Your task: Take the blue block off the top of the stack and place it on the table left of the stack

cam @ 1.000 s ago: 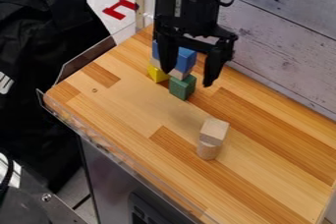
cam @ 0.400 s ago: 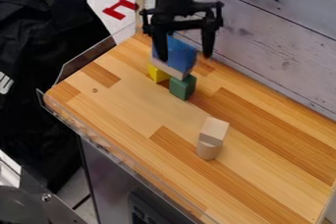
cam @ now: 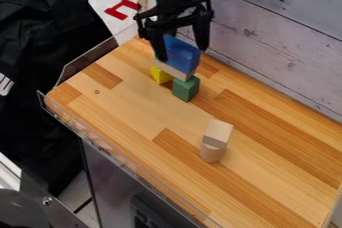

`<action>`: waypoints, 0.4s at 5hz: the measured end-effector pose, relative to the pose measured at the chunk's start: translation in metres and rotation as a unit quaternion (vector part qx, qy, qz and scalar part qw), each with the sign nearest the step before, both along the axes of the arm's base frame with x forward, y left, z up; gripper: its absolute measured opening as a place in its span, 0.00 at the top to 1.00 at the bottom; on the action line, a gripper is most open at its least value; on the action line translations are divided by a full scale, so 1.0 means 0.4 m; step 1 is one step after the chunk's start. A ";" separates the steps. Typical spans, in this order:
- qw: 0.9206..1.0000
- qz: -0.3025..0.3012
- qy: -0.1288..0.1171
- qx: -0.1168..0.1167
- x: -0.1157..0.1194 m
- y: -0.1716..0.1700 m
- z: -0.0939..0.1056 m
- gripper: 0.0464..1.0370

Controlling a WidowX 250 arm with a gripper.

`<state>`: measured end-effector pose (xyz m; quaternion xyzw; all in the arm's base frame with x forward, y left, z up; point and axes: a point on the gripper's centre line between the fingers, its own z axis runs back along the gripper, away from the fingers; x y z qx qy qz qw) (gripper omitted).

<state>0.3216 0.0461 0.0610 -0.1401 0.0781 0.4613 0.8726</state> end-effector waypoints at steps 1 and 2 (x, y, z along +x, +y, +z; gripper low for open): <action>1.000 0.024 0.000 0.002 0.020 0.006 0.023 0.04; 0.999 0.044 0.017 0.013 0.024 0.017 0.003 0.04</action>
